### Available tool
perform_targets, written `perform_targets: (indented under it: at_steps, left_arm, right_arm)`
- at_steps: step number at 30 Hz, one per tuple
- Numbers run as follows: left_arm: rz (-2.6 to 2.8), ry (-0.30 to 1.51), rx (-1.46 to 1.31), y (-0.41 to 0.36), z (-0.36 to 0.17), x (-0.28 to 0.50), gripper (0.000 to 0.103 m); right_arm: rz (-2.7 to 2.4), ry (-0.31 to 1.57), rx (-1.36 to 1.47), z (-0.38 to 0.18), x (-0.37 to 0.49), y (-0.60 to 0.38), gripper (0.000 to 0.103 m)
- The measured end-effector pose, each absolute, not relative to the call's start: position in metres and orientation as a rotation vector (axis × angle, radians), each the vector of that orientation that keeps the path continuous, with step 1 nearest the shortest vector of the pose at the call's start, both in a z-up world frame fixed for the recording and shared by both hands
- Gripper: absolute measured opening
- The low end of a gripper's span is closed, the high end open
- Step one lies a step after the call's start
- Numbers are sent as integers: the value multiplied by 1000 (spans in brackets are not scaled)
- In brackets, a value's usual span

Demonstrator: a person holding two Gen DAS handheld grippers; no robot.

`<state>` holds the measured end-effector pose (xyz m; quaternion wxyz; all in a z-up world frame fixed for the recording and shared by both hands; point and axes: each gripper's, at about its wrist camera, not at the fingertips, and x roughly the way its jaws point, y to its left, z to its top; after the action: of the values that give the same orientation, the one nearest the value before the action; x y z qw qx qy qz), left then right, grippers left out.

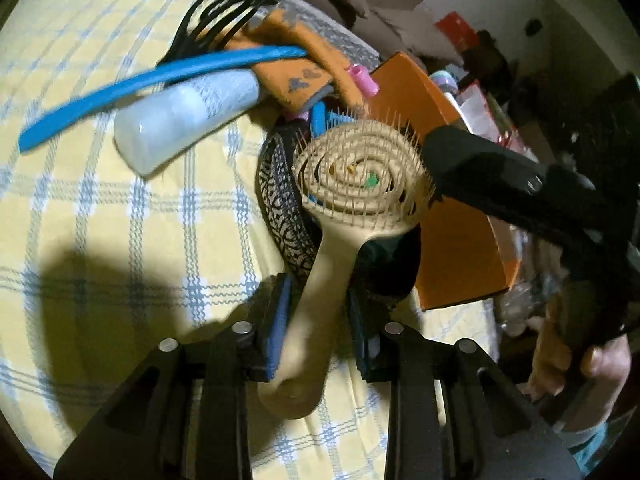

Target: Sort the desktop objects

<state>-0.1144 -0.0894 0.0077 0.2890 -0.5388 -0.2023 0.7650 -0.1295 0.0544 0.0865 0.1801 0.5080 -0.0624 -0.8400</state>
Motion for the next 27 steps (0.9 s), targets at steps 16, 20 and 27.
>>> perform_targets:
  at_steps: [16, 20, 27]
  left_arm:
    - [2309, -300, -1268, -100, 73, -59, 72]
    - [2386, -307, -1230, -106, 77, -38, 98]
    - [2456, -229, -1217, -87, 71, -10, 103]
  right_arm:
    - [-2535, -26, 1312, 107, -98, 82, 86]
    - [-2596, -4, 1231, 114, -76, 95, 94]
    - [-2651, -3, 1218, 109, -40, 119, 95]
